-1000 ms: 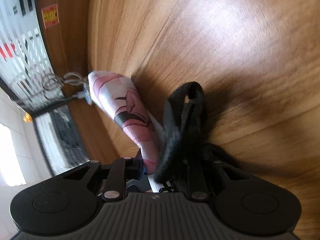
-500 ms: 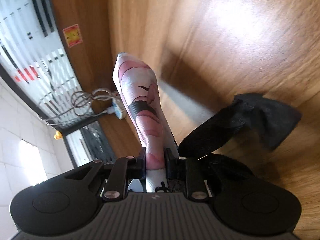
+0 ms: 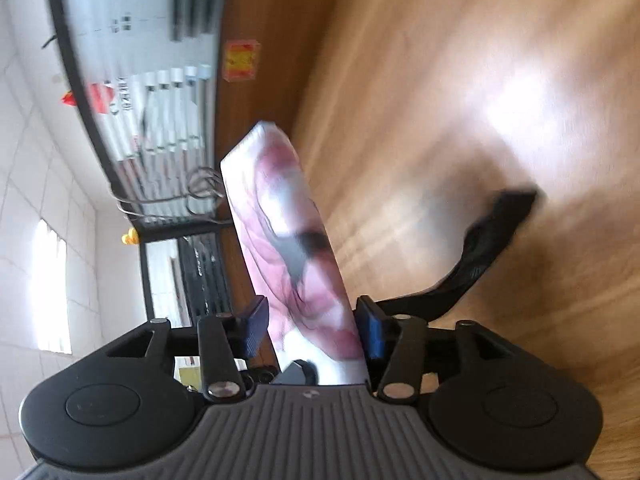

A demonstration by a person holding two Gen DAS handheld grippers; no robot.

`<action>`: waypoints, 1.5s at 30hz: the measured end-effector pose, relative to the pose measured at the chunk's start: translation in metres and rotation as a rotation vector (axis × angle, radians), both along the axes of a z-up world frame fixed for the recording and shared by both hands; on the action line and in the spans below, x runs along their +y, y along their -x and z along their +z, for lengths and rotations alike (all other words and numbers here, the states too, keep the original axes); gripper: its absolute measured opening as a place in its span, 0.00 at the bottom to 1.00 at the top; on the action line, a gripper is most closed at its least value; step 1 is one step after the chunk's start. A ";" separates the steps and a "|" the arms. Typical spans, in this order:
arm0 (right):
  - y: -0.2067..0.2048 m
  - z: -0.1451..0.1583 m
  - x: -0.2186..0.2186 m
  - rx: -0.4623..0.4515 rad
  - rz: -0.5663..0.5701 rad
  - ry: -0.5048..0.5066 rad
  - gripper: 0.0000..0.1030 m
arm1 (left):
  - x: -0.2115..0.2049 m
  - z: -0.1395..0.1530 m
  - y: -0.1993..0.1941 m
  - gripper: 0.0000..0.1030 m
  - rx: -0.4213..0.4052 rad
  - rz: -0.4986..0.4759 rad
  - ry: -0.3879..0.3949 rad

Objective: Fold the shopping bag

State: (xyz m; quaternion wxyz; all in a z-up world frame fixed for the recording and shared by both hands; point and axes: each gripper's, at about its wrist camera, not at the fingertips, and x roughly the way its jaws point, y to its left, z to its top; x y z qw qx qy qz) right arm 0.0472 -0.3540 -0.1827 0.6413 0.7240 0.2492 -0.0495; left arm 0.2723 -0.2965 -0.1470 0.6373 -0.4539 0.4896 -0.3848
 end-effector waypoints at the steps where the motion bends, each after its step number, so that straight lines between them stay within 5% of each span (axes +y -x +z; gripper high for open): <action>1: 0.001 0.002 -0.001 0.002 0.002 0.005 0.53 | 0.002 0.007 -0.003 0.31 -0.012 -0.011 0.001; 8: 0.013 0.013 0.004 0.015 0.014 0.027 0.36 | 0.036 0.017 -0.024 0.32 -0.054 -0.001 -0.031; 14: 0.037 0.027 0.004 0.026 -0.040 0.065 0.35 | 0.041 0.040 -0.025 0.32 -0.164 -0.080 -0.109; 19: 0.052 0.039 -0.003 0.132 -0.140 0.142 0.37 | 0.055 0.059 -0.022 0.32 -0.258 -0.147 -0.177; 29: 0.064 0.053 -0.006 0.167 -0.227 0.169 0.43 | 0.122 0.069 -0.028 0.33 -0.361 -0.227 -0.265; 31: 0.067 0.055 -0.010 0.167 -0.261 0.170 0.53 | 0.136 0.068 -0.027 0.33 -0.375 -0.256 -0.270; 35: 0.077 0.072 -0.024 0.115 -0.319 0.212 0.65 | 0.143 0.066 -0.044 0.33 -0.341 -0.291 -0.202; 39: 0.068 0.089 -0.033 0.070 -0.222 0.330 0.79 | 0.157 0.055 -0.065 0.33 -0.231 -0.281 -0.060; 45: 0.056 0.092 -0.033 0.036 -0.090 0.363 0.81 | 0.175 0.038 -0.083 0.33 -0.115 -0.256 0.048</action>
